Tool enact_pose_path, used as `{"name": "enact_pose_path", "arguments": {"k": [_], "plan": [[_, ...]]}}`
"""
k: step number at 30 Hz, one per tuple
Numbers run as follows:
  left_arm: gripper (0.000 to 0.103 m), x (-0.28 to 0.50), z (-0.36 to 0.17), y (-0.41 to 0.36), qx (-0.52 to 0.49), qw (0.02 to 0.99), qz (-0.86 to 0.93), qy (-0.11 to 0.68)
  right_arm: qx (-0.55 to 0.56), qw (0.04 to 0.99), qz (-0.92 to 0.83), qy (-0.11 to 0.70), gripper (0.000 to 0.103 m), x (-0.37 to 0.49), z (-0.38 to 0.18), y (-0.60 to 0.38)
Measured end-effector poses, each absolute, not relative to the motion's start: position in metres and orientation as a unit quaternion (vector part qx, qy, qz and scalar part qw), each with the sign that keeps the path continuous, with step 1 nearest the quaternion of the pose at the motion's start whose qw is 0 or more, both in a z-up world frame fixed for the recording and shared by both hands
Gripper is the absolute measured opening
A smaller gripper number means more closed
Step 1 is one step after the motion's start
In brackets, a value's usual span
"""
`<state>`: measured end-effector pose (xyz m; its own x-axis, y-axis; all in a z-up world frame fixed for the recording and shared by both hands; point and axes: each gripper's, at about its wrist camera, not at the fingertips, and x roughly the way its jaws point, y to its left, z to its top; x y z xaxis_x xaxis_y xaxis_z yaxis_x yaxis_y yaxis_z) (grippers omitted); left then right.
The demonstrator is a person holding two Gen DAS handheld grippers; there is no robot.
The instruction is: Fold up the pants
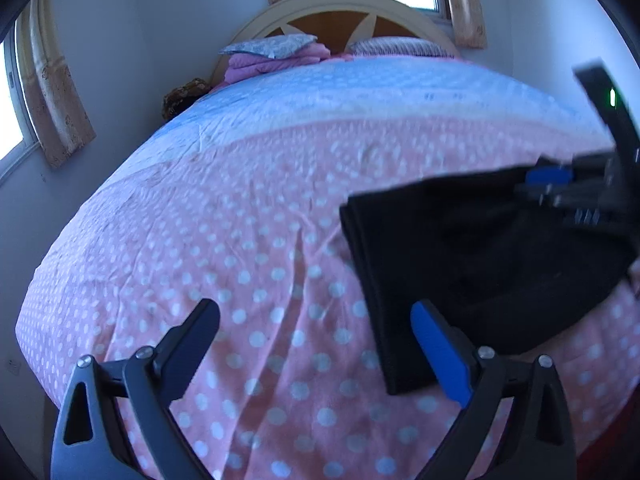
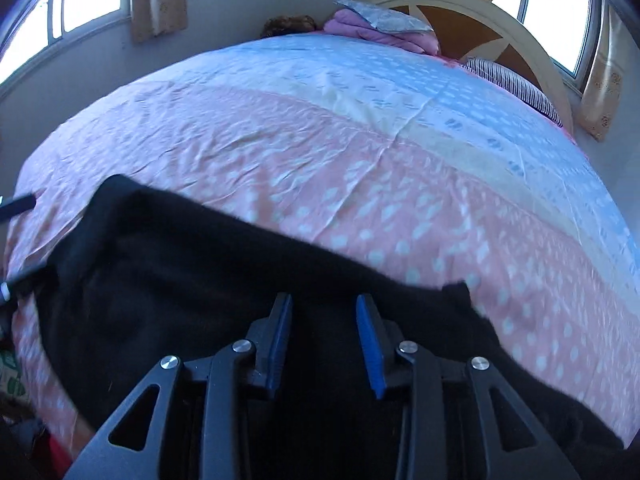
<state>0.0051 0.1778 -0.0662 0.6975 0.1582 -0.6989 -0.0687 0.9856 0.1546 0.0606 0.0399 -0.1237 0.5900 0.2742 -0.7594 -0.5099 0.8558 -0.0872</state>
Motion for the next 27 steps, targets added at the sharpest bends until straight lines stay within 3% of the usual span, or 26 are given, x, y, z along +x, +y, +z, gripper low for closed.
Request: {"name": "enact_pose_path", "arguments": {"k": [3, 6, 8, 10, 18, 25, 27], "plan": [[0.1, 0.007, -0.053, 0.2, 0.009, 0.922, 0.07, 0.38, -0.138, 0.887, 0.206, 0.39, 0.036, 0.057, -0.11, 0.041], [0.099, -0.008, -0.031, 0.23, 0.009, 0.932, 0.103, 0.348, -0.137, 0.904, 0.237, 0.327, 0.036, 0.012, -0.084, 0.048], [0.099, -0.018, -0.02, 0.253, -0.002, 0.934, 0.125, 0.333, -0.134, 0.896, 0.298, 0.3, 0.049, -0.024, -0.074, 0.066], [0.099, -0.026, -0.012, 0.276, -0.027, 0.933, 0.148, 0.327, -0.138, 0.881, 0.343, 0.295, 0.053, -0.046, -0.077, 0.088], [0.099, -0.047, -0.025, 0.305, -0.08, 0.927, 0.157, 0.332, -0.299, 0.835, 0.371, 0.274, 0.053, -0.078, -0.129, 0.164], [0.099, -0.056, -0.032, 0.312, -0.108, 0.921, 0.152, 0.342, -0.377, 0.831, 0.339, 0.229, 0.054, -0.093, -0.135, 0.177], [0.099, -0.057, -0.03, 0.309, -0.116, 0.923, 0.143, 0.339, -0.348, 0.839, 0.339, 0.246, 0.054, -0.085, -0.135, 0.176]]}}
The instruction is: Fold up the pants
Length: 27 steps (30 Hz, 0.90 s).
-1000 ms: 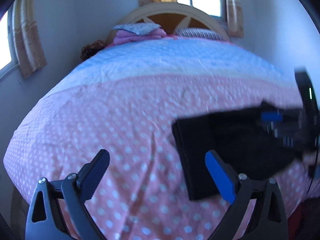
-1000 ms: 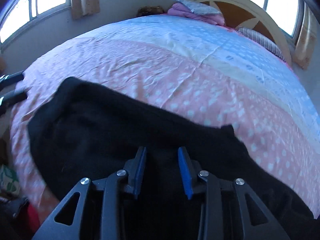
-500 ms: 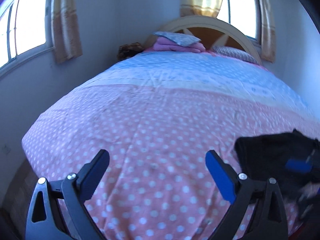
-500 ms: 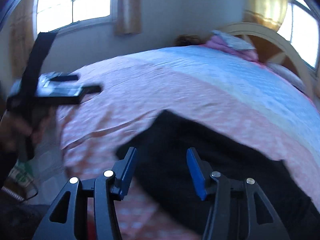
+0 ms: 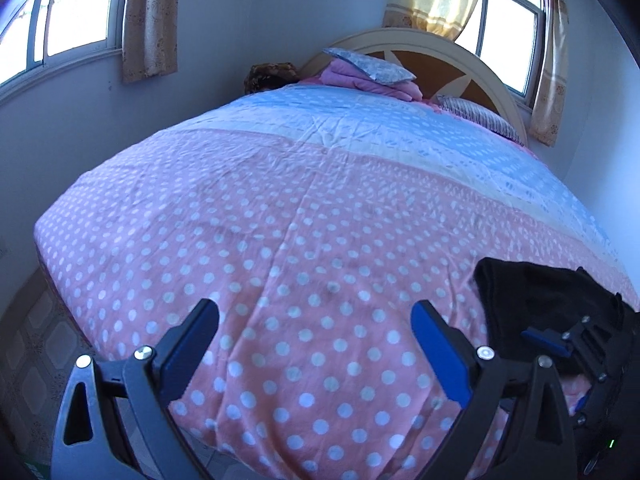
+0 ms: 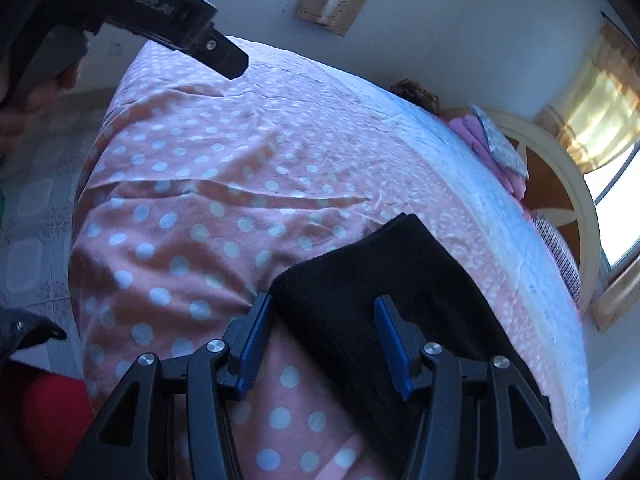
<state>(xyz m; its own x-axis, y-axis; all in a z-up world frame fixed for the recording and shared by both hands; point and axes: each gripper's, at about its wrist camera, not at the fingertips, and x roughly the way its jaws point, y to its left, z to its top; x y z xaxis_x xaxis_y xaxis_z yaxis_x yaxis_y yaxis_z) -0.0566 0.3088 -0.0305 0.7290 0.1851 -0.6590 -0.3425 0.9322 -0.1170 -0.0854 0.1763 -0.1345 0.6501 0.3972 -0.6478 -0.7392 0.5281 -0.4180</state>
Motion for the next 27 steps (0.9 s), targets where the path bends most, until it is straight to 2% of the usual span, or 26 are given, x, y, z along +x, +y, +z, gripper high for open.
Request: {"name": "enact_pose_path", "arguments": {"k": [3, 7, 10, 14, 20, 23, 27], "plan": [[0.099, -0.056, -0.028, 0.302, -0.108, 0.925, 0.136, 0.338, -0.206, 0.852, 0.36, 0.319, 0.051, -0.055, -0.121, 0.156], [0.099, -0.053, -0.027, 0.298, -0.114, 0.922, 0.132, 0.345, -0.053, 0.848, 0.367, 0.378, 0.03, -0.026, -0.108, 0.129], [0.099, -0.05, -0.025, 0.295, -0.129, 0.921, 0.124, 0.346, 0.082, 0.826, 0.392, 0.398, 0.026, -0.005, -0.099, 0.096], [0.099, -0.039, -0.022, 0.278, -0.118, 0.923, 0.114, 0.348, 0.227, 0.793, 0.426, 0.371, 0.026, 0.002, -0.076, 0.044], [0.099, -0.001, -0.008, 0.217, -0.098, 0.931, 0.043, 0.348, 0.414, 0.773, 0.412, 0.247, 0.026, -0.015, -0.035, -0.101], [0.099, 0.019, 0.001, 0.169, -0.071, 0.936, -0.012, 0.344, 0.458, 0.786, 0.361, 0.204, 0.026, -0.034, -0.038, -0.178], [0.099, 0.045, 0.01, 0.076, -0.032, 0.935, -0.112, 0.334, 0.501, 0.812, 0.244, 0.173, 0.025, -0.076, -0.071, -0.279]]}}
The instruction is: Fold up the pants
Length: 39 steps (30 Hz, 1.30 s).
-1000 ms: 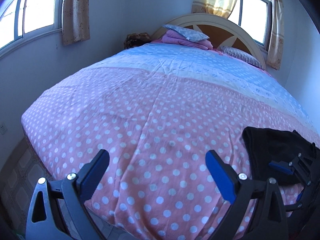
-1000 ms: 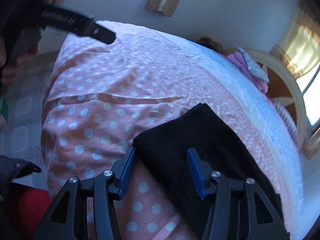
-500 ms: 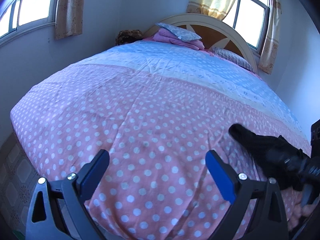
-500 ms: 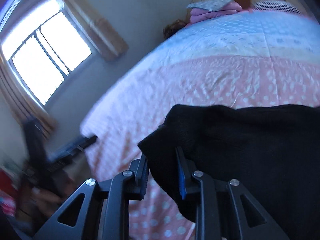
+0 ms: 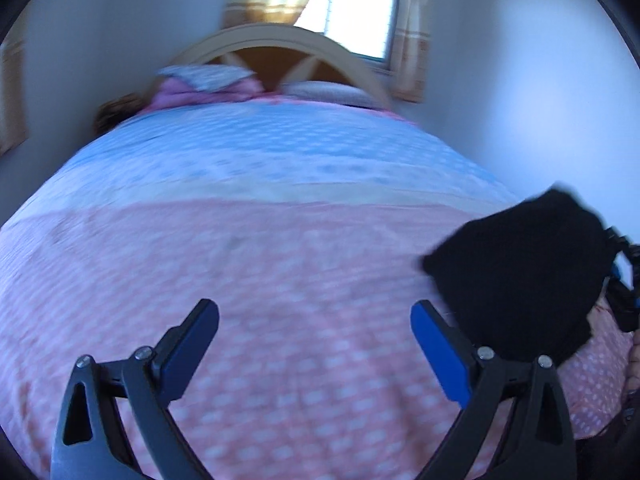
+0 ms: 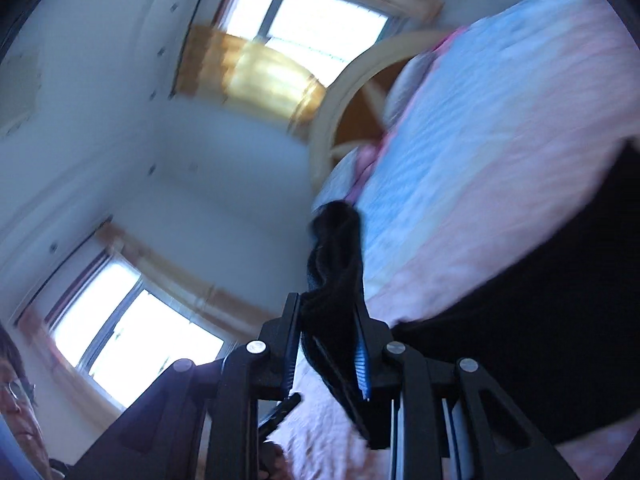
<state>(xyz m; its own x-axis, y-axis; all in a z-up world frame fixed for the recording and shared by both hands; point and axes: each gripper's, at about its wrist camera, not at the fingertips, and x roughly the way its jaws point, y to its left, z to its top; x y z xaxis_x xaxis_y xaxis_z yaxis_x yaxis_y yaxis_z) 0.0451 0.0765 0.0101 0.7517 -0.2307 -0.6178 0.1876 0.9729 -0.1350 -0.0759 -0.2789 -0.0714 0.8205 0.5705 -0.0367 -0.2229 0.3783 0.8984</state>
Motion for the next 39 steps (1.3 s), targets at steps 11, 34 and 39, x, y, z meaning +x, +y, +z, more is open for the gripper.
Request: {"name": "enact_pose_path", "arguments": {"k": [11, 34, 39], "plan": [[0.1, 0.059, -0.033, -0.138, 0.076, 0.896, -0.252, 0.358, 0.516, 0.823, 0.119, 0.205, 0.025, -0.127, -0.132, -0.34], [0.101, 0.041, -0.055, -0.118, 0.082, 0.889, -0.238, 0.382, 0.355, 0.88, 0.134, 0.286, 0.067, -0.035, -0.087, -0.348], [0.102, 0.04, -0.061, -0.116, 0.073, 0.893, -0.236, 0.377, 0.26, 0.895, 0.102, 0.348, 0.056, -0.012, -0.111, -0.308]]}}
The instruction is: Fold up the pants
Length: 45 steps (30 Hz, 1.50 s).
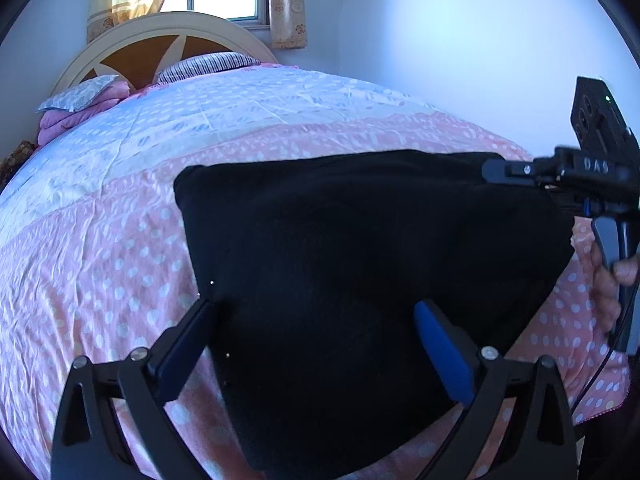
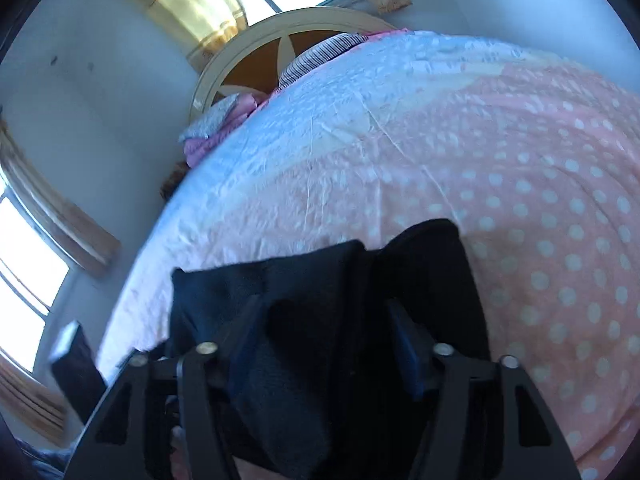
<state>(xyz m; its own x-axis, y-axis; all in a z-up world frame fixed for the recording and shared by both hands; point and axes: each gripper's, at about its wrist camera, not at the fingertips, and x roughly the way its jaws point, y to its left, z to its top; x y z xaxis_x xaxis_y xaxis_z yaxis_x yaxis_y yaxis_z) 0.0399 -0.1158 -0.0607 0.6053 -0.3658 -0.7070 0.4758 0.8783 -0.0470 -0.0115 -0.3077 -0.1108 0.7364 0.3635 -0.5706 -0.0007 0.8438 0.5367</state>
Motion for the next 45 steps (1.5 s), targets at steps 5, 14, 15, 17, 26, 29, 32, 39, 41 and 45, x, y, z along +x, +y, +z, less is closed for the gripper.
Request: {"name": "enact_pose_path", "arguments": {"k": [5, 14, 15, 17, 26, 29, 32, 39, 41, 45], "plan": [[0.103, 0.037, -0.059, -0.116, 0.069, 0.894, -0.239, 0.372, 0.226, 0.918, 0.085, 0.314, 0.027, -0.032, -0.096, -0.301], [0.103, 0.035, -0.059, -0.127, 0.078, 0.894, -0.236, 0.374, 0.16, 0.928, -0.021, 0.335, 0.011, -0.037, -0.107, -0.322], [0.103, 0.035, -0.059, -0.127, 0.079, 0.894, -0.234, 0.375, 0.2, 0.916, -0.007, 0.348, 0.011, -0.03, -0.117, -0.333], [0.103, 0.033, -0.056, -0.124, 0.078, 0.892, -0.232, 0.379, 0.213, 0.919, 0.0, 0.331, 0.011, -0.031, -0.116, -0.338], [0.103, 0.021, -0.018, -0.081, 0.027, 0.904, -0.225, 0.361, 0.125, 0.944, 0.038, 0.302, 0.011, -0.069, -0.076, -0.293], [0.103, 0.034, -0.012, -0.08, 0.032, 0.911, -0.208, 0.354, 0.107, 0.932, 0.054, 0.342, 0.011, -0.06, -0.089, -0.276], [0.103, 0.052, -0.029, -0.087, 0.049, 0.905, -0.183, 0.381, 0.089, 0.925, 0.046, 0.367, 0.011, -0.059, -0.103, -0.272], [0.103, 0.065, -0.051, -0.08, 0.007, 0.885, -0.18, 0.429, 0.107, 0.919, 0.016, 0.379, 0.012, -0.079, -0.094, -0.293], [0.103, 0.063, -0.05, -0.08, 0.008, 0.886, -0.175, 0.429, 0.122, 0.922, 0.009, 0.366, 0.013, -0.086, -0.089, -0.298], [0.103, 0.058, -0.048, -0.091, 0.031, 0.89, -0.165, 0.424, 0.169, 0.924, 0.006, 0.343, 0.015, -0.094, -0.087, -0.301]]}}
